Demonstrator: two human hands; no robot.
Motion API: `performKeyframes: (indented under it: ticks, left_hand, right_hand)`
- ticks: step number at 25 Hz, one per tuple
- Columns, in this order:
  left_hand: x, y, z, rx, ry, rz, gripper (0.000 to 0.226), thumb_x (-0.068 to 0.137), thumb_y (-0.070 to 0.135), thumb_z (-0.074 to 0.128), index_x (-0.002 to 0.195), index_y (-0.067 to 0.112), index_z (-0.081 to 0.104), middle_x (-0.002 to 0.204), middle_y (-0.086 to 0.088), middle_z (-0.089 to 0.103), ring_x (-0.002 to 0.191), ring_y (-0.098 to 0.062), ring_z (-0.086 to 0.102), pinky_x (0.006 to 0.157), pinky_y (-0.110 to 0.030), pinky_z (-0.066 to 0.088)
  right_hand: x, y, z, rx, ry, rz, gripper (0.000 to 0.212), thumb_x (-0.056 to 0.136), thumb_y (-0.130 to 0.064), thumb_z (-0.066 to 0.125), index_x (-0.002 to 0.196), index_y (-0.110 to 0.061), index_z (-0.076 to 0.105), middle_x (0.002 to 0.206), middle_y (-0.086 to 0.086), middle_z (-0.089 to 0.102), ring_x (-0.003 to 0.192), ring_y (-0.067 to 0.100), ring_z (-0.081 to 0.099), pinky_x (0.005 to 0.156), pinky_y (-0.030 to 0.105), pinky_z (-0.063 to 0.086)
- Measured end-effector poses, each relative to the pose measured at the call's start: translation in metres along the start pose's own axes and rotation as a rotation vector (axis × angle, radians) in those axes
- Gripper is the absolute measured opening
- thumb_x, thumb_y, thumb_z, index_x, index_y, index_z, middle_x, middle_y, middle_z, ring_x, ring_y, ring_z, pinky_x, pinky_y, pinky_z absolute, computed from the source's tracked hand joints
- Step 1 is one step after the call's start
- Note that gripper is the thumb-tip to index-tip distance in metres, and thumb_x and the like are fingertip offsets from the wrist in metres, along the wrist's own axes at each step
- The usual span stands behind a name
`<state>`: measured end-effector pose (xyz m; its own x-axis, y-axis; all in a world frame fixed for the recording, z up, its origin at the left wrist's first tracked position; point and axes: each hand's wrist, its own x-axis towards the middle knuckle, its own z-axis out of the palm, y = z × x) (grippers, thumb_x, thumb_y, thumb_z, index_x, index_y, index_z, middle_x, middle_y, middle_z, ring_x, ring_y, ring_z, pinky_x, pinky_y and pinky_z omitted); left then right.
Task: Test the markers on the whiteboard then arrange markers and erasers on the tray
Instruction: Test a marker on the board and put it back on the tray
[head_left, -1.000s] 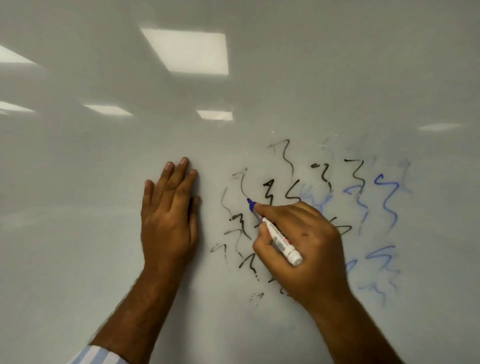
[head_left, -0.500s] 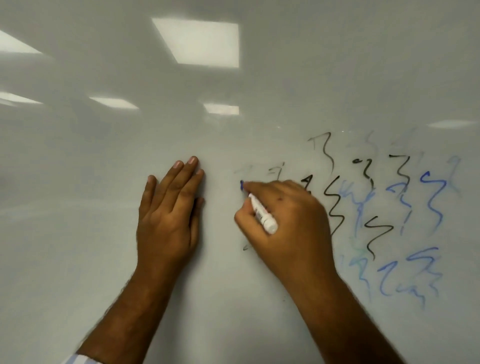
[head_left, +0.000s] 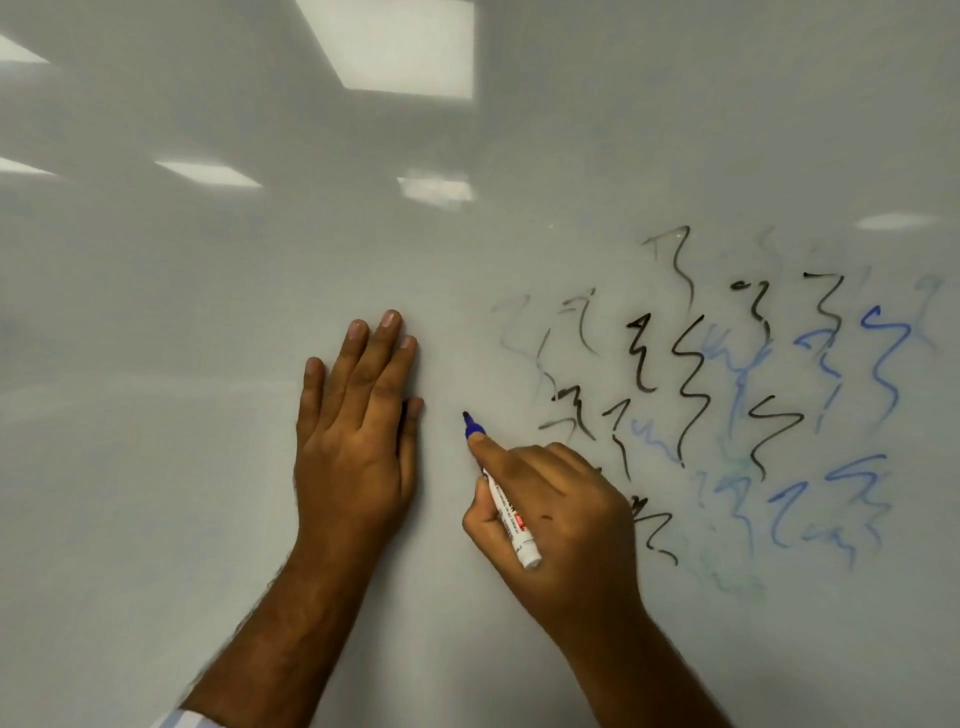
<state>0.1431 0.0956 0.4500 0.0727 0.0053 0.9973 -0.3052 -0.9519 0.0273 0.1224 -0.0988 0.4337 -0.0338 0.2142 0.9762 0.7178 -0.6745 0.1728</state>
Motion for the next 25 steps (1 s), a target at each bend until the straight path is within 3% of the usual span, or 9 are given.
performKeyframes:
  ticks: [4, 7, 9, 12, 16, 20, 22, 23, 25]
  left_hand:
    - [-0.026, 0.001, -0.001, 0.0, -0.029, -0.017, 0.053, 0.108, 0.019, 0.053, 0.16, 0.011, 0.043, 0.171, -0.006, 0.034, 0.162, -0.025, 0.024, 0.131, -0.055, 0.021]
    - [-0.043, 0.002, -0.001, -0.013, -0.039, -0.041, 0.053, 0.107, 0.018, 0.053, 0.159, 0.012, 0.044, 0.171, -0.007, 0.034, 0.162, -0.026, 0.023, 0.131, -0.056, 0.02]
    - [-0.055, 0.005, 0.0, -0.027, -0.048, -0.063, 0.054, 0.107, 0.017, 0.054, 0.159, 0.013, 0.044, 0.171, -0.007, 0.033, 0.162, -0.026, 0.022, 0.131, -0.056, 0.018]
    - [-0.072, 0.01, 0.001, -0.055, -0.079, -0.094, 0.056, 0.107, 0.017, 0.054, 0.161, 0.015, 0.039, 0.172, -0.006, 0.029, 0.163, -0.026, 0.018, 0.132, -0.053, 0.012]
    - [-0.1, 0.023, -0.005, -0.183, -0.175, -0.153, 0.055, 0.106, 0.015, 0.054, 0.16, 0.016, 0.04, 0.173, -0.007, 0.028, 0.164, -0.027, 0.016, 0.133, -0.053, 0.013]
    - [-0.146, 0.046, -0.014, -0.355, -0.315, -0.103, 0.033, 0.108, 0.018, 0.051, 0.136, 0.011, 0.068, 0.164, -0.003, 0.046, 0.16, -0.023, 0.03, 0.132, -0.043, 0.022]
    - [-0.164, 0.058, -0.019, -0.452, -0.379, -0.091, 0.026, 0.108, 0.019, 0.051, 0.121, 0.013, 0.072, 0.147, 0.004, 0.06, 0.146, -0.018, 0.049, 0.123, -0.038, 0.039]
    - [-0.169, 0.065, -0.021, -0.511, -0.417, -0.116, 0.023, 0.108, 0.021, 0.051, 0.116, 0.016, 0.071, 0.133, 0.008, 0.063, 0.131, -0.014, 0.057, 0.111, -0.034, 0.048]
    - [-0.176, 0.081, -0.027, -0.665, -0.512, -0.273, 0.017, 0.108, 0.026, 0.05, 0.113, 0.023, 0.066, 0.111, 0.013, 0.061, 0.105, -0.01, 0.06, 0.089, -0.025, 0.05]
  right_hand:
    - [-0.022, -0.005, -0.022, -0.002, -0.072, 0.099, 0.026, 0.093, -0.019, 0.066, 0.111, -0.01, 0.083, 0.078, 0.001, 0.076, 0.062, 0.017, 0.061, 0.057, 0.033, 0.055]
    - [-0.029, -0.002, -0.034, -0.045, -0.096, 0.056, 0.028, 0.097, -0.024, 0.064, 0.111, -0.008, 0.083, 0.08, 0.0, 0.078, 0.062, 0.012, 0.063, 0.059, 0.028, 0.057]
    - [-0.034, 0.001, -0.034, -0.035, -0.047, 0.067, 0.026, 0.098, -0.02, 0.067, 0.113, -0.006, 0.082, 0.082, 0.002, 0.076, 0.065, 0.016, 0.062, 0.062, 0.03, 0.055]
    - [-0.051, -0.002, -0.031, -0.049, -0.104, 0.109, 0.025, 0.095, -0.02, 0.067, 0.111, -0.008, 0.082, 0.079, 0.0, 0.075, 0.064, 0.016, 0.061, 0.059, 0.035, 0.054]
    - [-0.072, -0.001, -0.055, -0.014, -0.163, 0.371, 0.028, 0.092, -0.027, 0.062, 0.097, -0.012, 0.084, 0.079, -0.004, 0.078, 0.062, 0.005, 0.058, 0.058, 0.028, 0.057]
    - [-0.093, -0.015, -0.072, 0.422, -0.189, 0.775, 0.015, 0.087, -0.015, 0.075, 0.095, -0.025, 0.083, 0.086, -0.013, 0.08, 0.076, 0.014, 0.077, 0.067, 0.026, 0.064]
    - [-0.104, -0.02, -0.076, 0.603, -0.191, 0.923, 0.022, 0.086, -0.019, 0.068, 0.097, -0.031, 0.084, 0.09, -0.006, 0.082, 0.084, 0.021, 0.078, 0.069, 0.027, 0.064]
    - [-0.109, -0.021, -0.079, 0.672, -0.203, 0.977, 0.027, 0.087, -0.022, 0.064, 0.097, -0.034, 0.085, 0.091, -0.003, 0.082, 0.084, 0.023, 0.078, 0.068, 0.029, 0.064]
    - [-0.117, -0.028, -0.084, 0.76, -0.225, 1.059, 0.032, 0.093, -0.032, 0.055, 0.101, -0.04, 0.085, 0.092, 0.006, 0.082, 0.08, 0.03, 0.075, 0.063, 0.035, 0.063]
